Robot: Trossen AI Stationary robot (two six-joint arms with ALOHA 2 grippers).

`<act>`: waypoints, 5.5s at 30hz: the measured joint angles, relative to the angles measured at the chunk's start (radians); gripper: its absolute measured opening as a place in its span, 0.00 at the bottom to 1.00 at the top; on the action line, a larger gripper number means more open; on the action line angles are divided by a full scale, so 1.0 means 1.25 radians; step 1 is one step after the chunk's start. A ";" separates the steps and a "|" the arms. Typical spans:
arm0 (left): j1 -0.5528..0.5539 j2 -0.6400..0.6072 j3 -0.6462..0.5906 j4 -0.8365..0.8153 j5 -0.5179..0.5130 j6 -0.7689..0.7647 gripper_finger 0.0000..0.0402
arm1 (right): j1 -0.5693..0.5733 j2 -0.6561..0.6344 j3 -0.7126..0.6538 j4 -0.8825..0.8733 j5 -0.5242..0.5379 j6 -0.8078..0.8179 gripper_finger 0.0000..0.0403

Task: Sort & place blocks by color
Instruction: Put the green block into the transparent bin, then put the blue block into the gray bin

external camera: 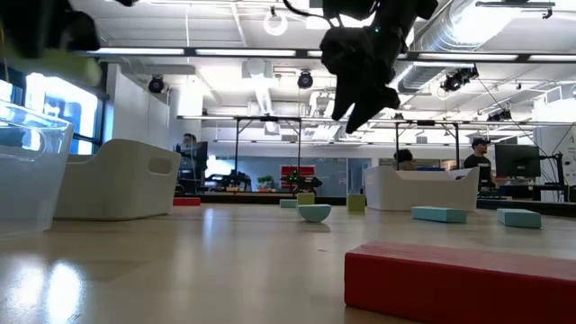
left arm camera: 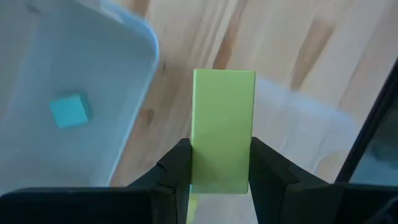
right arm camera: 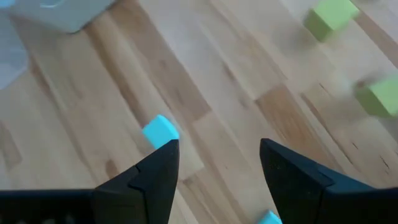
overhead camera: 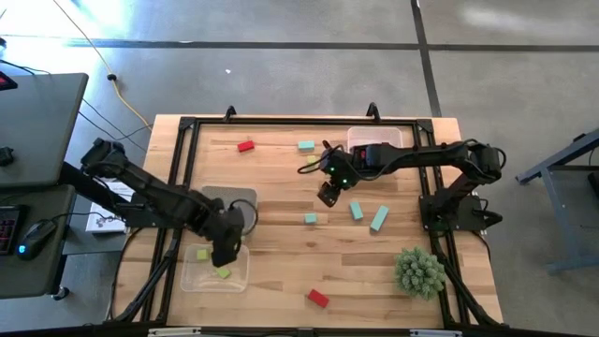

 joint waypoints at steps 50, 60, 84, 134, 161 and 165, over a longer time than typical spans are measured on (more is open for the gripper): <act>-0.177 -0.044 -0.051 0.014 0.141 -0.057 0.47 | 0.116 0.104 0.000 0.176 -0.051 -0.381 0.53; -0.129 -0.154 -0.051 0.015 -0.003 -0.063 0.47 | 0.115 0.181 0.000 0.195 -0.048 -0.380 0.53; 0.040 -0.227 -0.051 0.162 -0.288 0.085 0.47 | 0.115 0.280 0.000 0.202 -0.028 -0.381 0.53; 0.783 -0.204 -0.051 0.440 0.019 0.336 0.47 | -0.043 0.196 0.192 0.278 0.107 -0.428 0.26; 0.905 0.084 -0.051 0.713 0.352 0.287 0.47 | -0.102 0.196 0.242 0.264 0.308 -0.549 0.26; 0.904 0.086 -0.051 0.734 0.380 0.285 0.47 | -0.102 0.196 0.242 0.251 0.307 -0.528 0.26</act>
